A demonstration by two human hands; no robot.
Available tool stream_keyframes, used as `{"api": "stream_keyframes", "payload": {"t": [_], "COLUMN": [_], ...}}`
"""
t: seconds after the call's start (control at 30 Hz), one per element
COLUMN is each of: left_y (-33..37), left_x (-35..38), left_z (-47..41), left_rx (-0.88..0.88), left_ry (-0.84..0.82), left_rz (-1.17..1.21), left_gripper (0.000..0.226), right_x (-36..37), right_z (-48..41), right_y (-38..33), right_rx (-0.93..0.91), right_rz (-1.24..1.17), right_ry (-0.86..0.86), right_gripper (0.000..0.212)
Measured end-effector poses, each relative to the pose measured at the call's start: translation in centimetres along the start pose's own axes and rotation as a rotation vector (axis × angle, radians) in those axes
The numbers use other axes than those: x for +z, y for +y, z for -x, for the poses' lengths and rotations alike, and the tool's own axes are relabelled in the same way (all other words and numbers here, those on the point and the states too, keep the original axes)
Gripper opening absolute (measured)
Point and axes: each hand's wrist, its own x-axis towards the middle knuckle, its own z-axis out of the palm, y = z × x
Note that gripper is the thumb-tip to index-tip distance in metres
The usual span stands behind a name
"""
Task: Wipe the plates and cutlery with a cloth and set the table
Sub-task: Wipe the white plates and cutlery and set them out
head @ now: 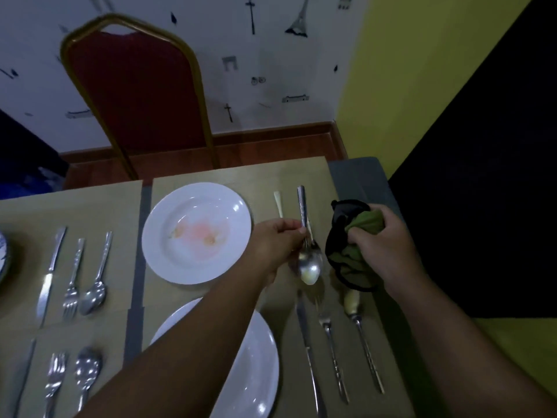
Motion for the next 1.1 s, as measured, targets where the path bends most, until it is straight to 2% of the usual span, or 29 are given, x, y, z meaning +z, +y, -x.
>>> {"api": "stream_keyframes", "payload": {"t": [0.17,0.4,0.53,0.63,0.73,0.8,0.87,0.93,1.0,1.1], "left_y": [0.0,-1.6,-2.4,-2.3,-2.6,-3.5,-4.8,-5.7,-6.2,-6.1], "left_x": [4.8,8.0,8.5,8.1,7.0,6.6,6.6,6.9,7.1,6.6], "left_z": [-3.2,-7.3,-7.8,-6.3,-3.6,-3.0,-3.3,-3.8,-4.2,-3.6], "left_rx": [0.026,-0.013,0.032,0.168,0.47,0.639,0.67,0.653,0.634,0.662], "left_ry": [0.086,0.166,0.17,0.143,0.11,0.049,-0.03,-0.081,-0.114,-0.106], "left_rz": [-0.122,-0.164,-0.269,-0.482,-0.78,-1.012,-1.212,-1.329,-1.397,-1.369], "left_gripper": [0.006,0.006,0.015,0.031,0.025,0.034,0.06,0.074,0.078,0.078], "right_x": [-3.2,-4.5,-4.6,-4.7,-4.8,-4.5,-4.2,-3.9,-3.8,-3.7], "right_z": [-2.2,-3.9,-4.5,-4.8,-5.1,-5.3,-5.3,-5.2,-5.1,-4.6], "right_y": [1.6,3.4,4.0,4.2,4.5,4.6,4.7,4.9,5.0,4.9], "right_rx": [0.025,0.087,0.09,0.093,0.087,0.078,0.067,0.06,0.055,0.037], "right_rz": [-0.028,-0.068,-0.062,-0.061,-0.048,-0.039,-0.023,-0.014,-0.005,0.008], "right_ry": [0.002,-0.007,-0.024,-0.03,-0.034,-0.031,-0.025,-0.021,-0.019,-0.032], "right_gripper": [0.034,0.037,0.038,0.036,0.035,0.036,0.038,0.037,0.036,0.034]}}
